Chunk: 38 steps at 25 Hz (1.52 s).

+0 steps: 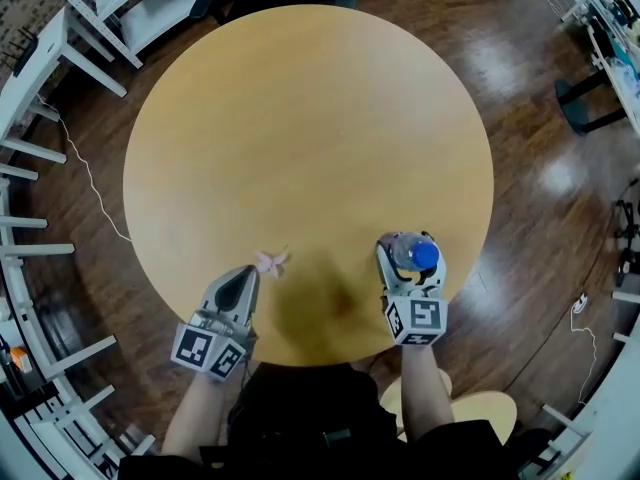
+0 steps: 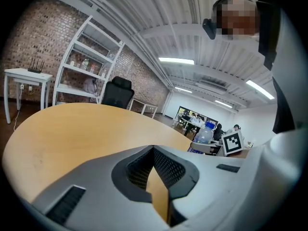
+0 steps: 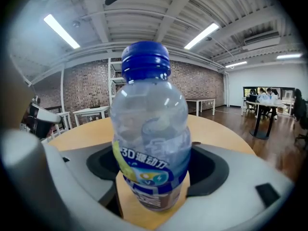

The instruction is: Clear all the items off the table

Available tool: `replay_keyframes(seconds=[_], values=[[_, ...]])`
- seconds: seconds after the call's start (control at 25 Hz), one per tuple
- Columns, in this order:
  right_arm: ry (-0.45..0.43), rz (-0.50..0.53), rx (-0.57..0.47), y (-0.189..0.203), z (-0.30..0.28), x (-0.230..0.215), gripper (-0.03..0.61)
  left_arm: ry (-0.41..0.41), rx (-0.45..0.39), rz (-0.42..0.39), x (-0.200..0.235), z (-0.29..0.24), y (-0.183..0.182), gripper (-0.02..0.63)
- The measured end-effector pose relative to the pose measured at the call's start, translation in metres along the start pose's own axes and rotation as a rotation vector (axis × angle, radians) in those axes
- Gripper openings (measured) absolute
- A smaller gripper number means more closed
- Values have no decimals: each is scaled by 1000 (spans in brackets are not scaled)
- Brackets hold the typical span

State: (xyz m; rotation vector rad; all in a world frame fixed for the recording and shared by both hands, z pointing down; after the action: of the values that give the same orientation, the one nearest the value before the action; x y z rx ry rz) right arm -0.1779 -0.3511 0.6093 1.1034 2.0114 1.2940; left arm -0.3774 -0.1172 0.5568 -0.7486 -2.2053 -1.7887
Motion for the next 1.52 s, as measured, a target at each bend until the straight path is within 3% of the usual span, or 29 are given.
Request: replay_keyframes(seconds=[0.36, 0.72, 1.08, 1.52], values=[[54, -15, -45, -24, 0, 12, 383, 25, -57, -30, 29, 1, -32, 0], [185, 68, -148, -59, 84, 39, 382, 204, -135, -69, 17, 27, -52, 0], [407, 0, -208, -52, 217, 21, 380, 487, -126, -88, -68, 17, -44, 0], [751, -92, -227, 1, 384, -16, 380, 787, -79, -109, -192, -2, -14, 0]])
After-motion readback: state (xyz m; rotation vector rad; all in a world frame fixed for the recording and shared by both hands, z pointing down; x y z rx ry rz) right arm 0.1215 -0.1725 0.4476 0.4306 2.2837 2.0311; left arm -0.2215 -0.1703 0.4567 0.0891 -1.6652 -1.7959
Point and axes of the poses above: the fingertips, and each gripper's own axes: z backward along the fingers, x to its left, y out of its underside, the point moved 4 cm from there along z, backward along the fingers, and after that the axes turned 5 degrees about z, right-handed, at the moved point
